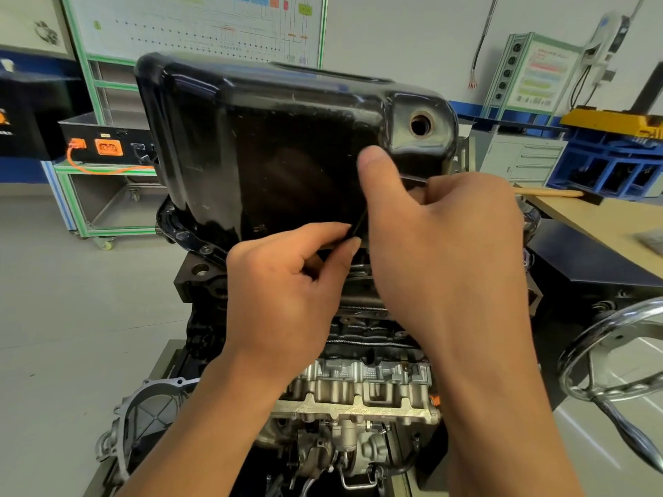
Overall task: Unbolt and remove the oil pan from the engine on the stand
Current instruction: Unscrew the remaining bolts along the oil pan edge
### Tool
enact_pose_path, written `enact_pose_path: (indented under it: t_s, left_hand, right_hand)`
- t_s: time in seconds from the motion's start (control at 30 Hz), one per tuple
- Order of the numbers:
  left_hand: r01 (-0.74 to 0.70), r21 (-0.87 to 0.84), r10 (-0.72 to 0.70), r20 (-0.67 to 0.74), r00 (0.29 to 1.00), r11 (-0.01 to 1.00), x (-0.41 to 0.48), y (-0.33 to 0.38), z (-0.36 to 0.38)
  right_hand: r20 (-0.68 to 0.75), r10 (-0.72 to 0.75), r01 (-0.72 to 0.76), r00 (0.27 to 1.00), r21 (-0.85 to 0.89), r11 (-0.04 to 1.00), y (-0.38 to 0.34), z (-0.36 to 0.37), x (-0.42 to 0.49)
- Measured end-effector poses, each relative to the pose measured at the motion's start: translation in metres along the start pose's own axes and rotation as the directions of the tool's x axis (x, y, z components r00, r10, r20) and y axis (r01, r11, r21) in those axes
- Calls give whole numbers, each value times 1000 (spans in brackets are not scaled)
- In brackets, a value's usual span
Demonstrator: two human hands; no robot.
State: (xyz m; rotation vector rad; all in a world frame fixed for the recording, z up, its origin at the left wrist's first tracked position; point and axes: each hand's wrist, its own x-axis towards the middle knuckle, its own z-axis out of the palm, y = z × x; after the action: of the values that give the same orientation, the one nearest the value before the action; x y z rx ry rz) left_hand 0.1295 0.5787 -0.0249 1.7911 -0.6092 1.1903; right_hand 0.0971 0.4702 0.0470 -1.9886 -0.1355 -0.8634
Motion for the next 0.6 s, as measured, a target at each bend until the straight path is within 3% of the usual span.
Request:
enact_pose_path:
  t_s: [0.23, 0.37, 0.47, 0.53, 0.6]
  left_hand:
    - [-17, -56, 21, 66, 998, 998, 1, 3, 2]
    - [26, -184, 6, 169, 986, 983, 7, 6, -5]
    - [105, -204, -52, 248, 967, 973, 11, 1, -14]
    - [135, -194, -81, 266, 961, 972, 12, -3, -18]
    - [156, -190, -109, 237, 965, 969, 12, -4, -19]
  right_hand:
    - [144, -66, 90, 987, -169, 981, 2, -4, 6]
    - [222, -116, 166, 968, -223, 961, 7, -1, 7]
    - [297, -135, 148, 945, -22, 989, 9, 0, 8]
    - [256, -124, 83, 959, 165, 983, 9, 1, 10]
    - [181, -112, 65, 977, 246, 967, 15, 6, 10]
